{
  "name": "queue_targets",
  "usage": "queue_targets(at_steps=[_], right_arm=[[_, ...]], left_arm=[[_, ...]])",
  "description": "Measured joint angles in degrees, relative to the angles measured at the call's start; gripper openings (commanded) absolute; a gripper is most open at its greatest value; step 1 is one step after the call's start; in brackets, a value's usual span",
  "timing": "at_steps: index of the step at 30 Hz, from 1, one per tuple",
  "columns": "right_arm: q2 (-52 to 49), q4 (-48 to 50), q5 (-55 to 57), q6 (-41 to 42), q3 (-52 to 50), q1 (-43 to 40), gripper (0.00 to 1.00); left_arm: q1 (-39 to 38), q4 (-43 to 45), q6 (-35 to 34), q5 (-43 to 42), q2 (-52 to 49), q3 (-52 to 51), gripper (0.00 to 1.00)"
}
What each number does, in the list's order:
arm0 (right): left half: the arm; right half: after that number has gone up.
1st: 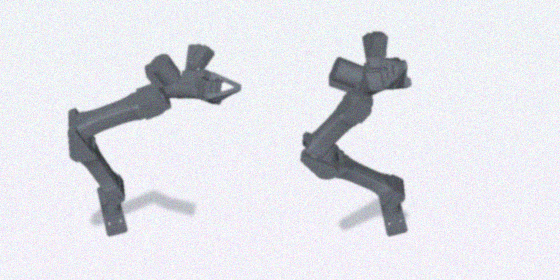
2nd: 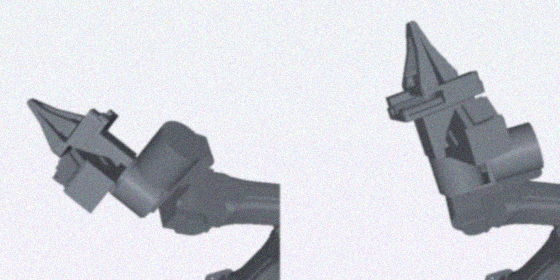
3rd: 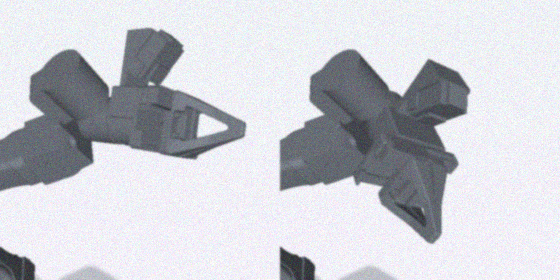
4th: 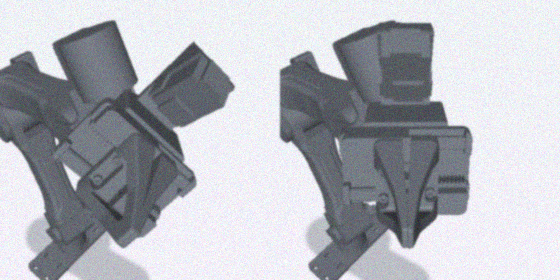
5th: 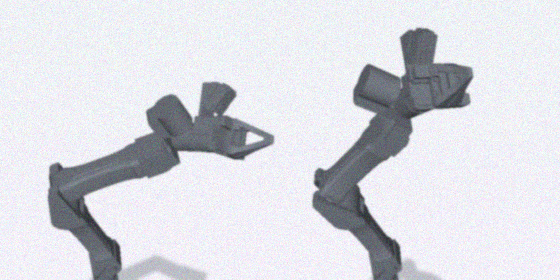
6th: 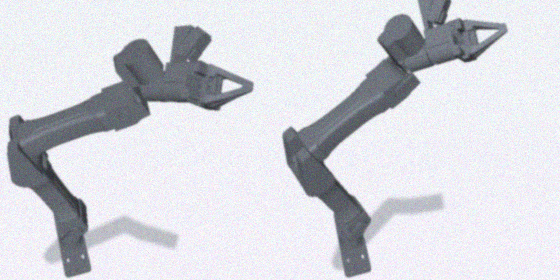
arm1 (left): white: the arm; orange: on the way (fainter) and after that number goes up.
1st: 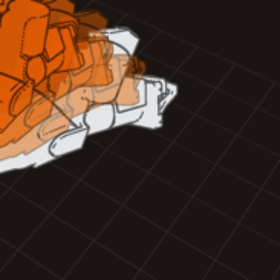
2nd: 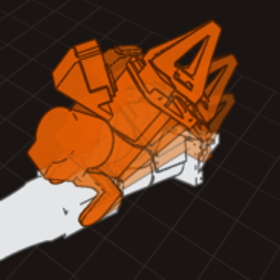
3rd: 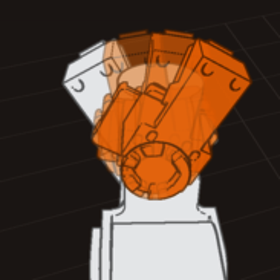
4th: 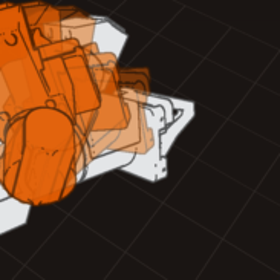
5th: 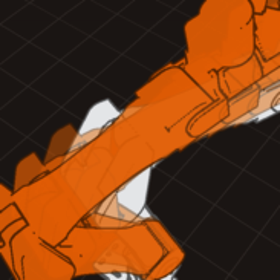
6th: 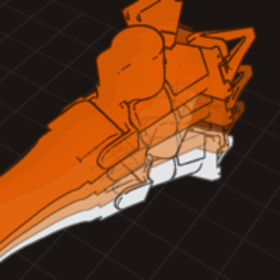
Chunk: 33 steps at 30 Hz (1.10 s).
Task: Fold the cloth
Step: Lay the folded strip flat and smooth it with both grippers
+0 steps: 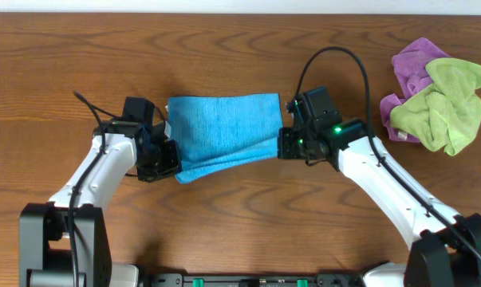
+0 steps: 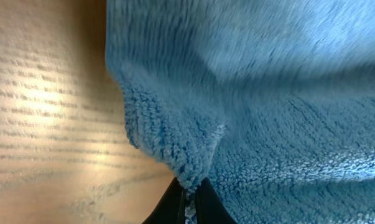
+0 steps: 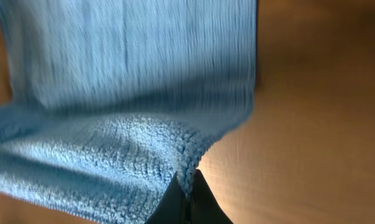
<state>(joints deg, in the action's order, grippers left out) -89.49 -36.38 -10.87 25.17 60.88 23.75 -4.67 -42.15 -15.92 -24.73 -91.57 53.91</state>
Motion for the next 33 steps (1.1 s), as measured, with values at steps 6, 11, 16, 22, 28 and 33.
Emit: queue_targets(at_steps=[6,11,16,22,28,33], right_arm=[[0.0,8.35,4.5,-0.33,-0.04,0.02,0.01],[-0.04,14.16,7.28,-2.21,-0.09,0.0,0.01],[-1.88,18.27,9.46,-4.04,-0.09,0.0,0.01],[-5.95,24.0,10.78,-5.51,-0.17,0.0,0.01],[-7.82,29.62,12.7,-6.45,-0.2,0.0,0.01],[-10.34,33.27,13.07,-6.62,-0.2,-0.5,0.01]], left_arm=[[0.0,6.95,-4.42,0.59,0.83,0.02,0.06],[0.0,15.72,-8.13,1.46,0.83,0.09,0.06],[0.0,22.05,-11.06,3.28,0.83,0.11,0.06],[0.0,27.69,-13.55,6.69,0.83,0.11,0.06],[-0.11,34.6,-15.19,8.94,-0.94,0.13,0.06],[-0.33,38.4,-15.85,9.38,-5.16,0.13,0.06]])
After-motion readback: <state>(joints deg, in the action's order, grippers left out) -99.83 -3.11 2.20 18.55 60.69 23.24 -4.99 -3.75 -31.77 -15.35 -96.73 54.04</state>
